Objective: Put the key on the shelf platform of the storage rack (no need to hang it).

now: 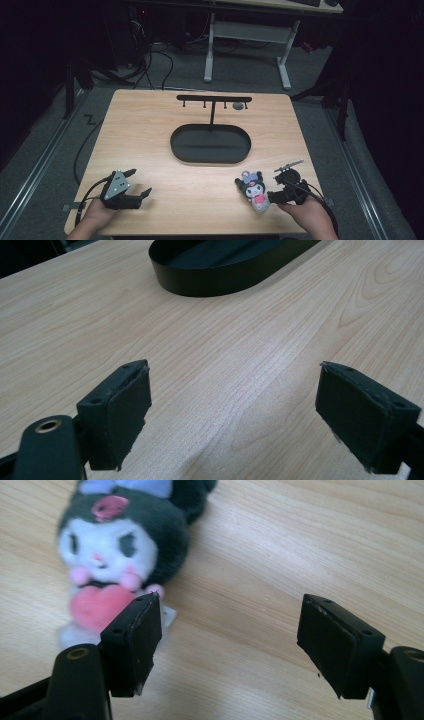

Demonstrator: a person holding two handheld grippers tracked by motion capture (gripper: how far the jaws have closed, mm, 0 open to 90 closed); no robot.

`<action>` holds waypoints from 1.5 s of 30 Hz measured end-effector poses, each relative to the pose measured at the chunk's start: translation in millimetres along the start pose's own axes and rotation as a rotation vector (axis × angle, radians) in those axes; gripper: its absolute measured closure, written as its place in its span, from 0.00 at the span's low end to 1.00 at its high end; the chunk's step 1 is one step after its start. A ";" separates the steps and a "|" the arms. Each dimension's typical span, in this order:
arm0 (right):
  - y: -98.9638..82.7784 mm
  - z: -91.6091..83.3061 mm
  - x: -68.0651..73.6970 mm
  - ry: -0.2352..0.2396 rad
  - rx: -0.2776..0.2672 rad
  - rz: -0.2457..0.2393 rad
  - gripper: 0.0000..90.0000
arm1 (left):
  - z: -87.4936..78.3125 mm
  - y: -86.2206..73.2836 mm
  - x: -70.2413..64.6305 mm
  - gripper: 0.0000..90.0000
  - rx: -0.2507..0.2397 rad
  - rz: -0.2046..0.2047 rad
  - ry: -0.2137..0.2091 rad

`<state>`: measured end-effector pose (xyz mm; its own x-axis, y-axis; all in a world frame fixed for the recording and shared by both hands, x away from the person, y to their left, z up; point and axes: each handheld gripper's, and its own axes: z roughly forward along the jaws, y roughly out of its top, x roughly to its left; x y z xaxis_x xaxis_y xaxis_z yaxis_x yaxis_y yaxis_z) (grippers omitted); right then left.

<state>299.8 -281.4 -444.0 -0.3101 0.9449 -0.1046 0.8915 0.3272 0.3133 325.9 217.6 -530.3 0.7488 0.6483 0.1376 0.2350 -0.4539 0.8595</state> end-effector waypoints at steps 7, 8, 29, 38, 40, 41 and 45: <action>6.2 -8.3 13.8 0.033 -0.007 -0.008 0.29 | -0.1 0.0 0.1 0.17 -0.001 0.000 -0.001; 6.6 -8.4 15.4 0.041 -0.010 -0.010 0.29 | -0.1 0.0 0.1 0.17 0.000 0.000 -0.001; 1.6 11.8 47.8 0.098 0.041 -0.068 0.27 | 0.1 0.0 0.2 0.17 -0.001 -0.001 -0.002; -3.1 22.3 49.5 0.095 0.068 -0.074 0.27 | 0.2 0.1 0.1 0.17 0.000 0.001 -0.002; -3.6 23.3 49.4 0.094 0.067 -0.076 0.28 | 0.2 0.1 0.1 0.17 0.000 0.001 -0.002; -4.0 23.9 49.4 0.089 0.067 -0.075 0.28 | 0.2 0.1 0.1 0.17 0.000 0.001 -0.002; -5.5 26.8 49.4 0.087 0.077 -0.069 0.29 | 0.2 0.0 0.0 0.17 -0.001 0.001 -0.002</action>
<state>288.5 -236.3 -476.2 -0.3966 0.9171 -0.0398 0.8885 0.3944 0.2347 326.1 217.5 -530.3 0.7504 0.6464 0.1378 0.2336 -0.4545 0.8596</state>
